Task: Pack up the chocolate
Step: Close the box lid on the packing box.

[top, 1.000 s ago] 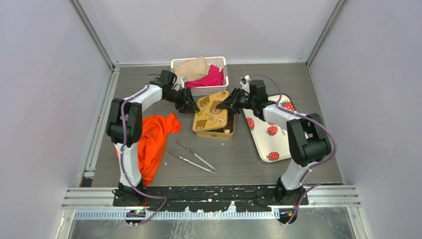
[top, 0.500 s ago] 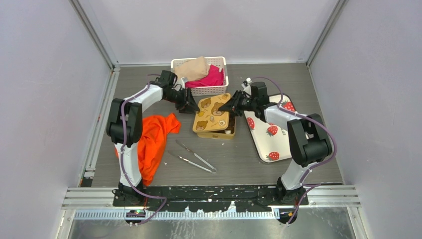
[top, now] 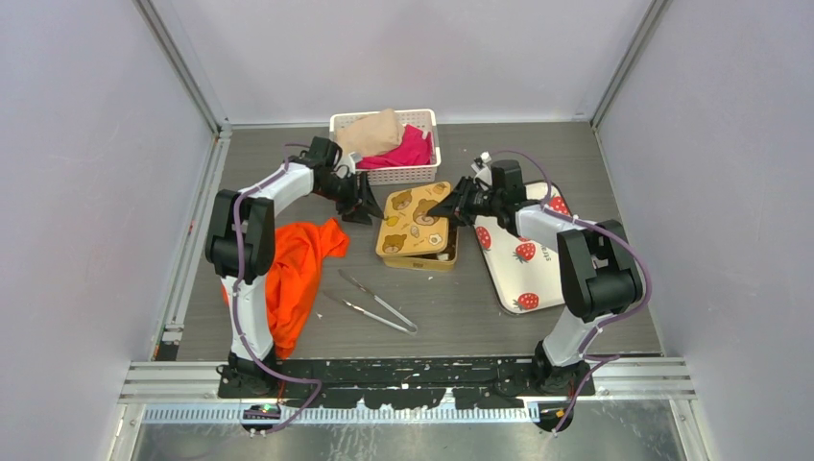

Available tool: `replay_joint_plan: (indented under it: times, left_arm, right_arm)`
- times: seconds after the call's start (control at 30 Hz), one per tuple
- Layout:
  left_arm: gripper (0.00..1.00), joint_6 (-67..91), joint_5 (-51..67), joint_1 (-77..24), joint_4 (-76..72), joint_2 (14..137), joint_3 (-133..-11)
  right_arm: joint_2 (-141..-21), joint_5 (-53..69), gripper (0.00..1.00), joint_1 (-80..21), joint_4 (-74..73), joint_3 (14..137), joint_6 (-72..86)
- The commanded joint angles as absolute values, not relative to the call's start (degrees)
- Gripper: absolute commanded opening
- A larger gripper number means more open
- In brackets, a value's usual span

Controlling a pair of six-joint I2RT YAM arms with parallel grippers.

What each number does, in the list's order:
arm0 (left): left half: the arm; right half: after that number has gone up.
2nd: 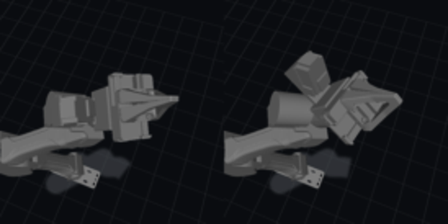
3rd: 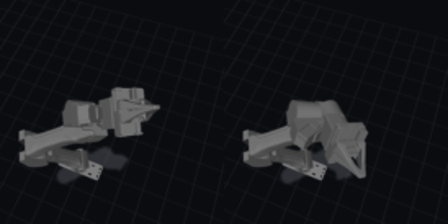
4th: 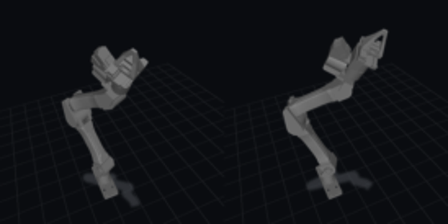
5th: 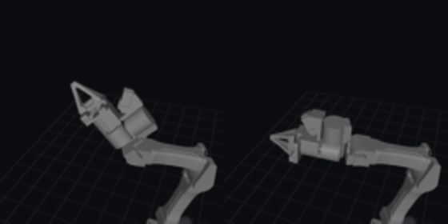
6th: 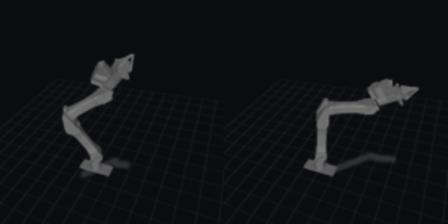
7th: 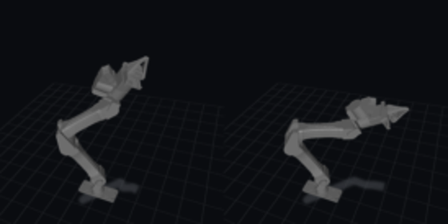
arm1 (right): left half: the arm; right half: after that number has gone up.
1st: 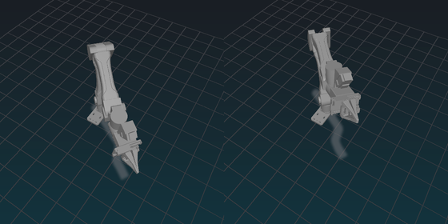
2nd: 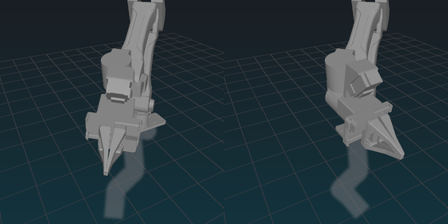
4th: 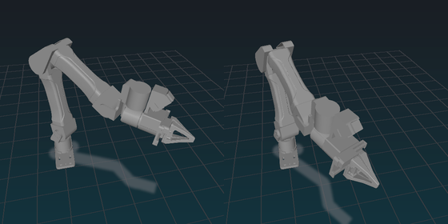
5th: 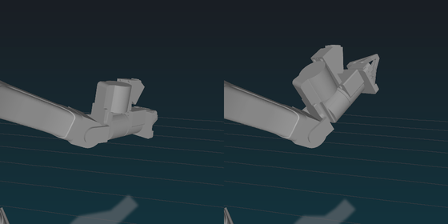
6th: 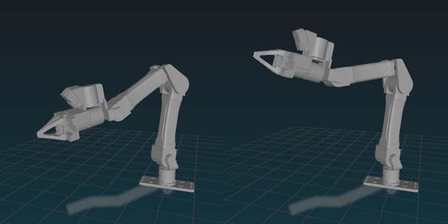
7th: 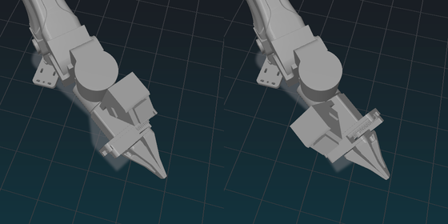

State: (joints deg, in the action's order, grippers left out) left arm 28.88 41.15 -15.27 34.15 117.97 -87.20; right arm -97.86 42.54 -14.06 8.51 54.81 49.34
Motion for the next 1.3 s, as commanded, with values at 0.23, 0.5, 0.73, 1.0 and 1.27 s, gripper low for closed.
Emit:
replay_joint_plan:
  times: [0.23, 0.5, 0.73, 1.0, 1.27]
  left_arm:
    - [0.54, 27.55, 41.4, -15.55, 35.41, 114.78, -88.22]
    - [0.54, 27.65, 42.26, -16.16, 34.98, 115.11, -88.04]
    - [0.55, 28.24, 43.18, -16.83, 34.03, 115.26, -88.15]
    - [0.55, 28.39, 44.0, -17.89, 33.83, 115.82, -88.37]
    - [0.54, 28.39, 43.95, -18.5, 34.12, 116.25, -88.94]
  right_arm:
    - [-97.19, 46.23, 0.12, -12.05, 9.84, 52.13, 45.93]
    - [-97.47, 45.95, 0.21, -11.67, 7.91, 52.51, 44.25]
    - [-97.07, 45.39, 0.29, -11.42, 5.91, 52.56, 42.87]
    - [-96.08, 45.07, 0.35, -10.84, 4.67, 52.13, 42.0]
    - [-93.74, 43.82, 0.44, -9.69, 1.04, 52.2, 40.29]
